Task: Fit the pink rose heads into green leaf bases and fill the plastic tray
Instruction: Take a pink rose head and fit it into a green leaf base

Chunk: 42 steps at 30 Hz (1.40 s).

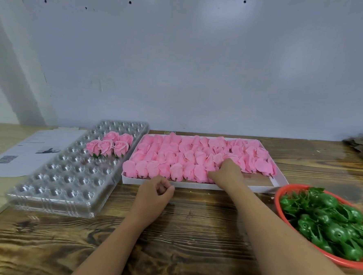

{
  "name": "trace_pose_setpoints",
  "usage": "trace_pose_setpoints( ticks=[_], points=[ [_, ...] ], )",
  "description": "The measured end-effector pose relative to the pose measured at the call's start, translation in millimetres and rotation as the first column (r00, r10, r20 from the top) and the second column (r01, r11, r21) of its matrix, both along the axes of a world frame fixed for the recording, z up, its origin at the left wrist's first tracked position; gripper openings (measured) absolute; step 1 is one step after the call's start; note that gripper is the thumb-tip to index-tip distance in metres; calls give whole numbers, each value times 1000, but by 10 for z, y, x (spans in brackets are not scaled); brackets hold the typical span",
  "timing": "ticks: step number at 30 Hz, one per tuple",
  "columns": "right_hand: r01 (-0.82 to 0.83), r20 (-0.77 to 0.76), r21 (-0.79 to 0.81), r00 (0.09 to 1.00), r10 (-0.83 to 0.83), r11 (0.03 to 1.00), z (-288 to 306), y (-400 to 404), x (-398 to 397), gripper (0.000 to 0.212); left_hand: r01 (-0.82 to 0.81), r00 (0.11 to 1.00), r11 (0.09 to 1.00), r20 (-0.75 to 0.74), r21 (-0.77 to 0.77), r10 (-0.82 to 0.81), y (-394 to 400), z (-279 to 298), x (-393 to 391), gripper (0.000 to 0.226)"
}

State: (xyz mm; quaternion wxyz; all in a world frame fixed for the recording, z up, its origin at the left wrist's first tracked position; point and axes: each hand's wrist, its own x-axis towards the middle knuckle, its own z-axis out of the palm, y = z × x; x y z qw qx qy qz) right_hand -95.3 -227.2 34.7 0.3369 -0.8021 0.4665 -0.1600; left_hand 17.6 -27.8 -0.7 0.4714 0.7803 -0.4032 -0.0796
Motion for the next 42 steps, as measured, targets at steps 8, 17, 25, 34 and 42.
trace_pose_setpoints(
  ticks=[8, 17, 25, 34, 42],
  points=[
    [21, 106, -8, 994, -20, 1000, 17, -42, -122, 42, -3, 999, 1000, -38, -19, 2, 3, -6, 14, 12],
    [-64, 596, 312, 791, -142, 948, 92, 137, -526, 35, -19, 999, 1000, -43, -19, 18, -10, 4, -7, 12],
    [-269, 725, 492, 653, -219, 828, 19, 353, -582, 44, 203, 920, 977, -328, -68, -214, -124, 176, -396, 7],
    [-325, 730, 426, 675, -109, 844, -7, 536, -569, 37, 66, 821, 965, -536, -255, -198, -329, 238, -584, 13],
    [-357, 742, 472, 655, -144, 806, -62, 606, -577, 34, 33, 793, 944, -566, -328, -225, -309, 184, -572, 13]
  ],
)
